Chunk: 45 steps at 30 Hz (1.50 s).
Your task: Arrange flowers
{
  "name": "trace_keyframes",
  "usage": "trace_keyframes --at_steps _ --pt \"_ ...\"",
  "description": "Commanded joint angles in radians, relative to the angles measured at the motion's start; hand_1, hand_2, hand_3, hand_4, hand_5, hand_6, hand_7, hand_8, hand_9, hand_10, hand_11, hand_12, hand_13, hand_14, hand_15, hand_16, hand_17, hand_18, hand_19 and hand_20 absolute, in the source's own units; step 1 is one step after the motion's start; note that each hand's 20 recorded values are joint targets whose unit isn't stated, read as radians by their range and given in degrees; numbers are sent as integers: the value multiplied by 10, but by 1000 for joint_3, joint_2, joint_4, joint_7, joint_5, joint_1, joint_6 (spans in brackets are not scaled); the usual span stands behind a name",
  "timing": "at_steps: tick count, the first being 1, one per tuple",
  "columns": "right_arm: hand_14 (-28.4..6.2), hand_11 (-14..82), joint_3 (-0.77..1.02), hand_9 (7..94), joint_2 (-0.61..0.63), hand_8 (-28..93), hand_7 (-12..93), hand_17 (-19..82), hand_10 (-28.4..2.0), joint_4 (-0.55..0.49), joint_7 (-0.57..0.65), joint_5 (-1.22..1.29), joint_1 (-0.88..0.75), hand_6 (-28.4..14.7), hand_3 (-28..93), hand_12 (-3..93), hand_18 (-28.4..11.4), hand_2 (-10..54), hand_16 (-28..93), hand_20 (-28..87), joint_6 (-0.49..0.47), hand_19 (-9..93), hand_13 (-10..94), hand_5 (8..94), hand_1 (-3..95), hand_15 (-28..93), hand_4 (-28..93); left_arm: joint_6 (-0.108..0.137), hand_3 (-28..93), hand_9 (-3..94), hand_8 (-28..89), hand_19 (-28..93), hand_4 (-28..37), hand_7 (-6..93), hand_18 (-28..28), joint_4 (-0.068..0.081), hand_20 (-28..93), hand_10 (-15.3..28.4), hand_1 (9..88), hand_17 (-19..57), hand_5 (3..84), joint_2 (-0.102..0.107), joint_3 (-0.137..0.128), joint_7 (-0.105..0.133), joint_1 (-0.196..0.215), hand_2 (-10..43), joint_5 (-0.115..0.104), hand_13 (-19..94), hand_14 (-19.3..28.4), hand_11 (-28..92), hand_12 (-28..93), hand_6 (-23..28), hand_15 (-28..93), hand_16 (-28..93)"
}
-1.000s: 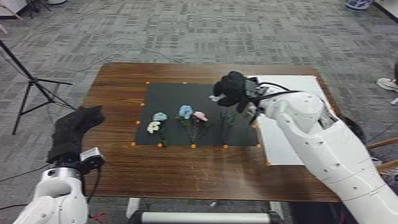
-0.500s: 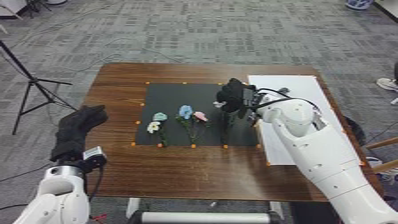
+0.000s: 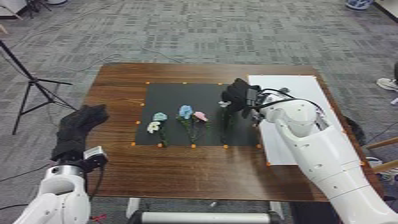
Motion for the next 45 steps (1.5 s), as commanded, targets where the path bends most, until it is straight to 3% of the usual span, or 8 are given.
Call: trace_keyframes --at_steps 1,15,27,31,45 --pt "-86 55 11 774 2 -73 288 307 -65 -7 -2 -30 0 42 675 191 -201 -28 437 542 -55 695 684 681 588 509 -269 -10 646 544 -100 141 -283 234 124 -2 217 119 287 75 574 -7 -3 -4 5 175 1 440 165 265 154 -36 312 1" --pt "-96 124 -4 693 24 -66 276 282 -83 -49 36 -10 10 22 733 129 -205 -90 421 535 -142 688 638 620 493 523 -243 -3 649 544 -99 142 -282 232 125 -7 219 121 286 74 573 -7 -5 -3 8 173 0 439 166 266 152 -33 316 1" --pt "-102 122 -3 681 32 -73 247 275 -90 -71 77 41 23 19 749 129 -207 -95 360 535 -191 686 628 613 445 551 -227 -4 651 543 -98 143 -280 231 126 -5 218 123 292 73 572 -6 -4 -5 5 166 2 437 167 266 152 -32 318 -1" --pt "-109 118 2 672 28 -140 231 271 -101 -81 98 75 23 15 764 131 -211 -95 355 537 -200 684 621 600 399 556 -217 -8 651 543 -98 144 -280 230 127 -7 218 123 294 73 573 -6 -6 -6 8 164 3 437 168 265 153 -32 318 -1" --pt "-121 109 -6 652 43 -136 215 260 -112 -128 136 106 17 8 748 133 -221 -95 352 541 -280 678 603 562 326 559 -214 -17 655 543 -98 145 -273 230 128 -6 217 124 303 71 575 -2 -6 -15 6 152 8 436 170 266 153 -31 319 -2"
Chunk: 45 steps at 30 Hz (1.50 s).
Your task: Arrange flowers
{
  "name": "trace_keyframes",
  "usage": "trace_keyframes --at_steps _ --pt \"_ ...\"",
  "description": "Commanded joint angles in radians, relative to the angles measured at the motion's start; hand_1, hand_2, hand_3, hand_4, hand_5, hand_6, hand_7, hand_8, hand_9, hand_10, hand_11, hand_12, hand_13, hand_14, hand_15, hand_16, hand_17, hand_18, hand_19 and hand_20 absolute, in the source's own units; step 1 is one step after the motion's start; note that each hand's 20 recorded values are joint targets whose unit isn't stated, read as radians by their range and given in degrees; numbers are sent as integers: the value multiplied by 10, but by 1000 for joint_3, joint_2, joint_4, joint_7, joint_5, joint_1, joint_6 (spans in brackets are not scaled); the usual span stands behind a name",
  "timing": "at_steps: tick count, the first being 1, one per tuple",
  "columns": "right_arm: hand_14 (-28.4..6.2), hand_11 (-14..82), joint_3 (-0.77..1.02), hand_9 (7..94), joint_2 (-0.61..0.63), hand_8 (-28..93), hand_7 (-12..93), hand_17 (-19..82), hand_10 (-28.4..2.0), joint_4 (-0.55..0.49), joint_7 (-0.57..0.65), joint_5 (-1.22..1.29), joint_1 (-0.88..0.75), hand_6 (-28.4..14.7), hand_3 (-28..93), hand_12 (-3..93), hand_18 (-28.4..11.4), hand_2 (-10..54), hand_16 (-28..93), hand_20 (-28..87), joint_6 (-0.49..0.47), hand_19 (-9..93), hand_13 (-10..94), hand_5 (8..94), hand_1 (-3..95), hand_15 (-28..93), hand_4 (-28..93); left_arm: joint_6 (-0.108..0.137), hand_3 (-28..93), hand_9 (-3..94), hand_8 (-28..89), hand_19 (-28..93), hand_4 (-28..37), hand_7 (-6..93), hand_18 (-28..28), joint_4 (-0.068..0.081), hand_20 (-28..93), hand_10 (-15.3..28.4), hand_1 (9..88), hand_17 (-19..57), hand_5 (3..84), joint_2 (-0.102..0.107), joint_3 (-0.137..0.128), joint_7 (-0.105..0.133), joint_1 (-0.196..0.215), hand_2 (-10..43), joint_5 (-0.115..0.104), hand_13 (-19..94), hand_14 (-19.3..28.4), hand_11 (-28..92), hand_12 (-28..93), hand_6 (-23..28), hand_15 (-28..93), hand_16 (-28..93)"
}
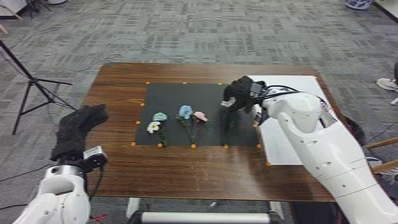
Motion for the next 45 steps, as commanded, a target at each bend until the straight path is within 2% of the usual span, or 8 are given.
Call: trace_keyframes --at_steps 1,8,16,21,28,33,37,45 --pt "-122 106 0 650 9 -135 214 259 -115 -32 12 -7 8 9 746 132 -222 -95 352 542 -56 677 602 559 325 559 -214 -17 654 543 -98 145 -272 230 128 -4 217 124 303 71 575 -2 -4 -14 3 151 6 436 170 265 153 -31 319 -2" --pt "-125 93 3 640 12 -136 216 256 -126 -34 4 -17 12 21 741 128 -225 -95 349 542 -83 672 596 547 316 556 -211 -12 654 543 -97 146 -269 229 128 -6 216 125 305 70 576 0 -5 -17 5 149 7 436 170 265 153 -32 320 -1" --pt "-131 89 36 632 51 -139 214 253 -131 -79 79 113 46 26 737 127 -228 -95 348 541 -99 667 590 528 304 552 -209 -13 651 544 -97 145 -268 229 129 -7 216 126 308 70 576 2 -2 -19 5 148 7 436 172 265 154 -31 321 -2" --pt "-134 84 108 625 74 -140 212 252 -134 -107 102 172 32 29 737 127 -230 -95 349 542 -15 665 587 518 294 551 -209 -7 652 544 -96 146 -266 229 129 -10 216 127 308 69 577 1 -6 -10 13 147 2 435 173 265 154 -30 321 -2" --pt "-141 90 123 580 99 -114 180 249 -138 -38 220 119 26 -5 731 151 -238 -95 334 538 169 655 586 467 223 503 -218 -7 653 544 -95 148 -265 224 130 -11 215 131 308 68 579 -3 -5 -8 17 147 3 434 176 262 155 -29 323 -2" --pt "-151 80 156 551 71 -99 153 248 -150 32 245 14 34 -23 734 154 -241 -95 331 537 93 654 578 446 204 496 -232 -4 652 545 -94 148 -264 222 130 -14 215 132 308 67 580 -6 -8 -5 24 148 1 433 177 261 155 -28 324 -1" --pt "-152 80 183 552 38 -94 148 252 -149 103 220 -69 41 -25 730 156 -241 -95 330 541 111 665 579 447 205 503 -236 -2 651 544 -92 150 -263 219 130 -16 215 134 309 67 581 -9 -7 -3 27 147 -1 433 178 259 155 -26 326 -2" --pt "-148 97 230 583 -18 -103 170 256 -129 224 188 -216 65 -12 735 154 -238 -95 325 538 141 672 589 470 229 513 -239 -2 650 544 -90 151 -263 217 130 -17 214 134 310 66 581 -13 -5 -1 26 148 -1 432 179 258 157 -26 328 -2"
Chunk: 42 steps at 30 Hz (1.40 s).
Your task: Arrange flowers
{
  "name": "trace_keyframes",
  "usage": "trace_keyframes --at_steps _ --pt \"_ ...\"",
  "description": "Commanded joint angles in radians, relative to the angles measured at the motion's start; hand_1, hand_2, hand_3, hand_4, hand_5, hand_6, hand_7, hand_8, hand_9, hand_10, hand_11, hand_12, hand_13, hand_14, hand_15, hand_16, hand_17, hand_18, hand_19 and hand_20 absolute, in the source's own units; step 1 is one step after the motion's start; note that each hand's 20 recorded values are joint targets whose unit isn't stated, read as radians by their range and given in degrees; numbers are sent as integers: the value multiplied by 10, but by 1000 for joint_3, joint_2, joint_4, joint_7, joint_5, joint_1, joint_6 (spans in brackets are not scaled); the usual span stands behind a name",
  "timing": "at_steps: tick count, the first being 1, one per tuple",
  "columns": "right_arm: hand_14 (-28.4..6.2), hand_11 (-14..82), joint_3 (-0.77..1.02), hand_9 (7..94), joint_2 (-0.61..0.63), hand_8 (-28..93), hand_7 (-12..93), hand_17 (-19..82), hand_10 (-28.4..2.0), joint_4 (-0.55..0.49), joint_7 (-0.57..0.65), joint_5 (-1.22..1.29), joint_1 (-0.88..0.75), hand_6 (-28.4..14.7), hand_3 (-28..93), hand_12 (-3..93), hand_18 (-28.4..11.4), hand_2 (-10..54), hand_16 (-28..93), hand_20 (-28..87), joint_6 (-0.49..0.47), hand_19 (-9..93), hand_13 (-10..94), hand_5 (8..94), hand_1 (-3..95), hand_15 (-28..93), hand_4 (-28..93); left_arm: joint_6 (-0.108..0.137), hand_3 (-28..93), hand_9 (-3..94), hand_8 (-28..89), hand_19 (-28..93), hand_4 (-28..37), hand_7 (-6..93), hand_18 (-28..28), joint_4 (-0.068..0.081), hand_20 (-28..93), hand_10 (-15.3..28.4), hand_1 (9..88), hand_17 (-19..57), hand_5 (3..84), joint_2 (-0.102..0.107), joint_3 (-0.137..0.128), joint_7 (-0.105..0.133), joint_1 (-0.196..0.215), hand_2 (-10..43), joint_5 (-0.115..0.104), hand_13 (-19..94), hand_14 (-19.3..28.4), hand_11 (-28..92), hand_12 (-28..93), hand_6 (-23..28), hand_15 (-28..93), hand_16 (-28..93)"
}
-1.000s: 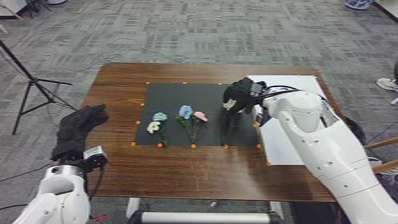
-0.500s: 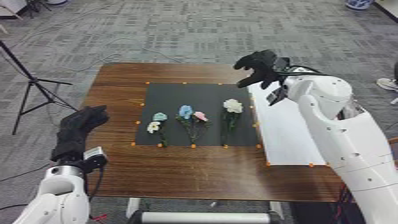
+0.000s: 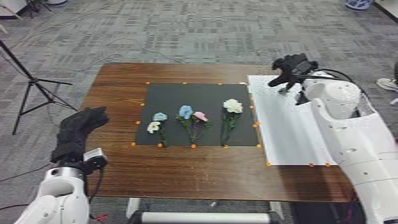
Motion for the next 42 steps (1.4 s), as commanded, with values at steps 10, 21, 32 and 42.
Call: trace_keyframes --at_steps 10,21,32,42 --pt "-141 116 118 624 -71 -115 192 266 -115 157 -84 -190 -9 2 748 149 -235 -95 323 537 113 681 615 491 248 521 -247 3 648 544 -89 153 -262 213 131 -11 213 135 310 65 581 -16 2 -2 8 148 -1 432 180 257 157 -25 328 -2" --pt "-130 132 140 672 -44 -132 218 284 -104 124 -65 -169 -85 15 765 143 -232 -95 331 541 114 697 648 535 308 526 -260 -6 647 543 -88 155 -261 212 131 -13 213 134 310 65 582 -17 4 -17 11 148 5 431 180 257 158 -25 329 -2" --pt "-102 136 109 752 -48 -68 270 325 -90 179 7 -134 -111 27 687 156 -217 -95 338 537 287 726 697 632 499 534 -270 -18 645 543 -87 156 -260 211 131 -9 212 136 311 64 581 -16 8 -29 -1 149 9 431 180 255 157 -24 328 -2" --pt "-96 98 -13 875 84 -15 245 362 -92 -67 164 179 -179 33 630 218 -221 -69 368 554 293 757 750 768 573 547 -258 -11 646 543 -87 158 -261 210 132 -17 212 135 308 63 578 -13 -1 -23 6 149 3 431 179 256 157 -23 329 -2"
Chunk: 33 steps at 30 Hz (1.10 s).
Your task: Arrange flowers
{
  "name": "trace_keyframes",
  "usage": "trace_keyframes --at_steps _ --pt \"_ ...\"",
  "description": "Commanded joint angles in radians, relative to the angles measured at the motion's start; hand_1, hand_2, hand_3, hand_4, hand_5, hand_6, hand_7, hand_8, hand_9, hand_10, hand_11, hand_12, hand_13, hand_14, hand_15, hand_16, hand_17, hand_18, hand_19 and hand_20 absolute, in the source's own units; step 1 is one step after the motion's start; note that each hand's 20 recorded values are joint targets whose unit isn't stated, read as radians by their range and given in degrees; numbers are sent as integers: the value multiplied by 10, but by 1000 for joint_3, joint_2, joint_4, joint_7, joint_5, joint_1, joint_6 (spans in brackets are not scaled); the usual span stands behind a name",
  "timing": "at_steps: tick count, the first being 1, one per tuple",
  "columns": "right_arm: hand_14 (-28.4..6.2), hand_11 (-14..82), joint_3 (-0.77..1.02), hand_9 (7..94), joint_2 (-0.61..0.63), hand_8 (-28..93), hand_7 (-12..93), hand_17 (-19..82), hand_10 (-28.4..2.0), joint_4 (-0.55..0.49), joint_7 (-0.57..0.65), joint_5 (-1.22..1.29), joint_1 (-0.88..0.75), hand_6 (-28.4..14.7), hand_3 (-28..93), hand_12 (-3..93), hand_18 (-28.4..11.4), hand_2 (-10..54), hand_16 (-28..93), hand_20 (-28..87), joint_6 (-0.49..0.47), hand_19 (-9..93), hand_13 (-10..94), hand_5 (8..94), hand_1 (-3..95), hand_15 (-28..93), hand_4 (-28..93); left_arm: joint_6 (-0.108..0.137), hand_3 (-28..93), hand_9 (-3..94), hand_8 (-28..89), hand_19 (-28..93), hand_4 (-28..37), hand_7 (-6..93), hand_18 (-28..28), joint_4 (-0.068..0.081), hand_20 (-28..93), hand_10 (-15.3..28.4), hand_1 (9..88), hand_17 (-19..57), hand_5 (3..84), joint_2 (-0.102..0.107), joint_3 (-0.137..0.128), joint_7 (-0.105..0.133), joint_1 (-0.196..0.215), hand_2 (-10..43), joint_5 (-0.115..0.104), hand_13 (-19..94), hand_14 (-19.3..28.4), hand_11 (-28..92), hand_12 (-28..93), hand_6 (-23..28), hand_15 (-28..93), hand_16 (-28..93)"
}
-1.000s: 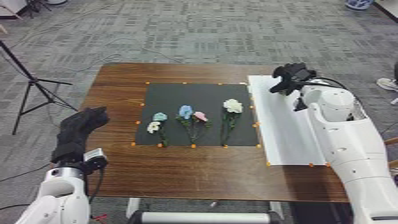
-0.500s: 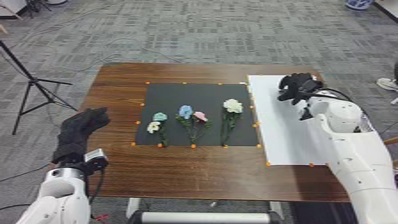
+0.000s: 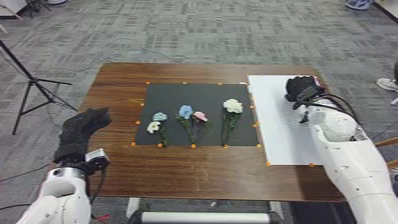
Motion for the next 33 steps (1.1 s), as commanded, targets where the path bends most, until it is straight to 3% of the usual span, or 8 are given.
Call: trace_keyframes --at_steps 1,9,15,22,33 --pt "-96 97 -85 876 120 -14 243 361 -92 -280 169 251 -94 33 633 217 -221 -71 370 555 -44 758 750 771 573 548 -257 -5 646 543 -87 158 -261 210 132 -10 212 135 307 63 578 -4 -6 -7 6 149 1 431 180 256 157 -22 328 -2" --pt "-98 89 -168 890 214 -5 223 361 -88 -561 332 432 -188 34 645 223 -227 -83 376 558 -155 762 752 788 567 550 -244 -3 646 543 -86 158 -261 209 132 -22 211 135 307 63 577 8 -25 -12 20 150 2 432 180 256 157 -21 330 -2" --pt "-99 81 -202 902 203 8 204 366 -89 -689 425 470 -232 30 642 224 -233 -91 378 556 -306 775 763 800 568 554 -225 -7 645 543 -86 158 -261 209 132 -28 211 136 306 63 577 17 -33 -14 26 150 4 430 183 256 157 -20 330 -2" --pt "-99 78 -219 907 118 15 186 374 -93 -722 475 435 -257 26 634 225 -238 -94 379 551 -359 788 768 810 572 556 -217 -3 645 542 -85 160 -260 208 132 -31 211 137 306 61 578 20 -32 -16 28 151 4 429 184 256 158 -20 332 -2" --pt "-98 76 -242 909 77 17 178 375 -95 -707 471 385 -302 26 627 220 -238 -95 380 547 -342 796 769 813 576 556 -211 -8 641 544 -84 160 -258 205 133 -31 211 140 307 60 580 24 -30 -20 23 152 11 428 185 254 158 -20 332 -2"
